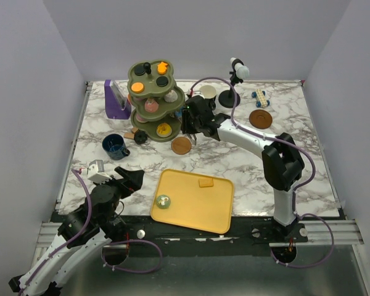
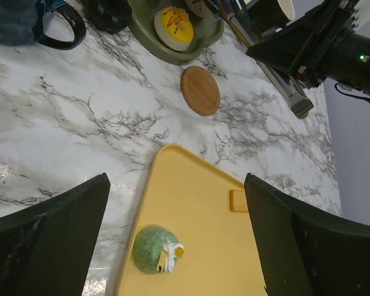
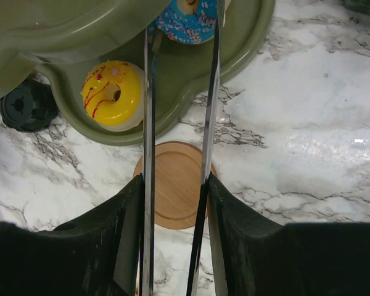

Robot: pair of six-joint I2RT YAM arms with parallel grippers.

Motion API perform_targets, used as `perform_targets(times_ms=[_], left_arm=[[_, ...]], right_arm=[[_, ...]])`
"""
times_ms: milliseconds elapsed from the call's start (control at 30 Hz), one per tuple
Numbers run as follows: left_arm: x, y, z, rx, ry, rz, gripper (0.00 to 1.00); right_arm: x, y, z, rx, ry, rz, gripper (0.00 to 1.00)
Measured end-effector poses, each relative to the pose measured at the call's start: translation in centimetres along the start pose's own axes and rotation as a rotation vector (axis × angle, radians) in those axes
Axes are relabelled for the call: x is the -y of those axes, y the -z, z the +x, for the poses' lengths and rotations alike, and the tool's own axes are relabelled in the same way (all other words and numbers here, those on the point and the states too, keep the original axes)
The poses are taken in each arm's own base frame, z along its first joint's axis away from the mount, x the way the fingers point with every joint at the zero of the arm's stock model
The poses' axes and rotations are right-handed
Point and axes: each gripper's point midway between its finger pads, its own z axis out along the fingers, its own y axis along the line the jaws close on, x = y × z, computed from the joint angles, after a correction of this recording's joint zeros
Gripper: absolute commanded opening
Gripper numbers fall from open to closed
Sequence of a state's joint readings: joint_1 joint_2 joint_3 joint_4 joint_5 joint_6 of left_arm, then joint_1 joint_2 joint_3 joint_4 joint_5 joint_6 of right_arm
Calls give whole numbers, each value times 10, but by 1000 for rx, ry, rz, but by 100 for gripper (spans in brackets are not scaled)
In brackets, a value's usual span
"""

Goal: Serve the afternoon tea
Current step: Place the desert on the desert table.

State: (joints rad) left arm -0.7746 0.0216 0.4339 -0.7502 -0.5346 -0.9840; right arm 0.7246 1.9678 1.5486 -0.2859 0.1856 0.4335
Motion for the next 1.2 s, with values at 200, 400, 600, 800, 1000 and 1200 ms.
perform_targets(times_ms=[200,400,600,800,1000,1200], left_arm=[[0,0,-1,4,4,-3,99],[0,0,-1,6,6,-3,99],[0,0,-1,6,6,-4,98],[-1,-1,0,4,3,-7,99],[-1,-1,0,2,1,-10,99],[-1,-1,0,2,1,-10,99]], right_arm=[[-2,-6,-2,7,-1,-3,42],[1,-1,-1,17,-2,2,42],[9,16,-3,38,-2,22,42],[14,20,-3,44,-1,36,42],[17,16,0,36,1,43,42],[16,-1,10,4,7,45,42]])
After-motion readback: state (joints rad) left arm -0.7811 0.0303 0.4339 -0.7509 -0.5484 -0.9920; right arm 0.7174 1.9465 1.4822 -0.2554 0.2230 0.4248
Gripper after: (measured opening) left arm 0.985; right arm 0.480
